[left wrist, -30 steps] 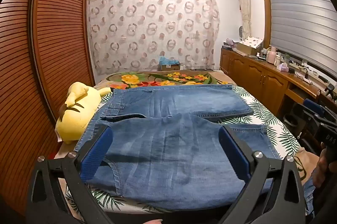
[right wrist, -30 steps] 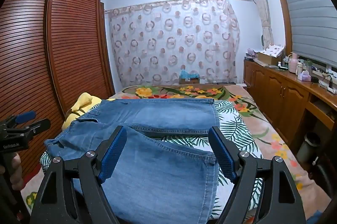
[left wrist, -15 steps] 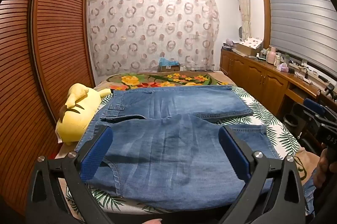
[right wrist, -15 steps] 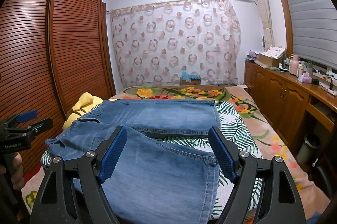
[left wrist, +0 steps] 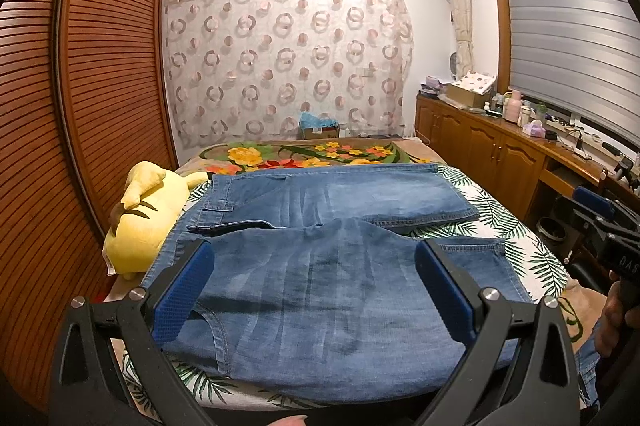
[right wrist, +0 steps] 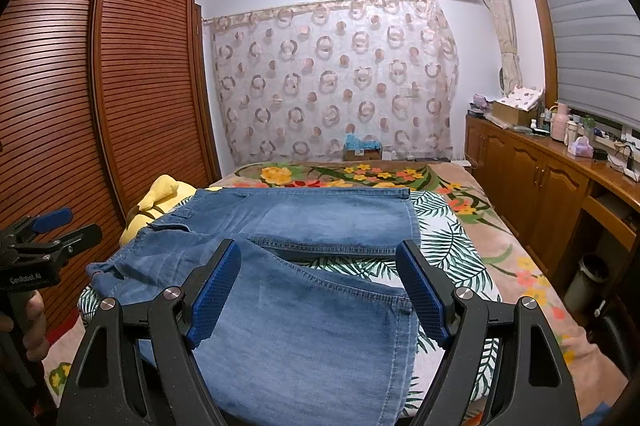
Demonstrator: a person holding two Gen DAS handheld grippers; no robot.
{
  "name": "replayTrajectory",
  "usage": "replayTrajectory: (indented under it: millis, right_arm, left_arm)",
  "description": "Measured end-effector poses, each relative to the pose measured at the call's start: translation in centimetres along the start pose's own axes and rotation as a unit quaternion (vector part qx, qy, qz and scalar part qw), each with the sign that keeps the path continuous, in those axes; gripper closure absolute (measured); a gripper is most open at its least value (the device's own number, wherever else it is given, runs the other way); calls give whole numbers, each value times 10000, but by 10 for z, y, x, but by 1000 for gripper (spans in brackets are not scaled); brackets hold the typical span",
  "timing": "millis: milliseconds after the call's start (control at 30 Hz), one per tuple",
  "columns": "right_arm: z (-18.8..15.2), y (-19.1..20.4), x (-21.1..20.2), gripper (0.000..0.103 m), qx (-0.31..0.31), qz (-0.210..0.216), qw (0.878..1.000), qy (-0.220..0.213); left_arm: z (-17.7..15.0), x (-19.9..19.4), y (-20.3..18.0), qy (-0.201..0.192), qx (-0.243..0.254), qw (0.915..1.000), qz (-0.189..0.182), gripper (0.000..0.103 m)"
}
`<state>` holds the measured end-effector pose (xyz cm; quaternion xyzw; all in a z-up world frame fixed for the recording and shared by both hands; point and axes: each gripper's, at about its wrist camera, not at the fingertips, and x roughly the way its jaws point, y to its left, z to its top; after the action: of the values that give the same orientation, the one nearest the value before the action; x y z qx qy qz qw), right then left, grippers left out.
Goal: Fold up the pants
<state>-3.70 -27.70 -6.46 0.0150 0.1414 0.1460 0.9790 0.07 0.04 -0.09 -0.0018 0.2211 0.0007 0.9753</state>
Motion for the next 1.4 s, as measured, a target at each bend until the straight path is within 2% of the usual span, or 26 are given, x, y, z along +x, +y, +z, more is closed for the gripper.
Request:
replayTrajectory:
  millis: [1400]
  right_arm:
    - [-3, 0, 0, 22, 11, -10, 10000, -19]
  left_arm:
    - [10, -5, -12, -79, 27, 10000, -11, 2]
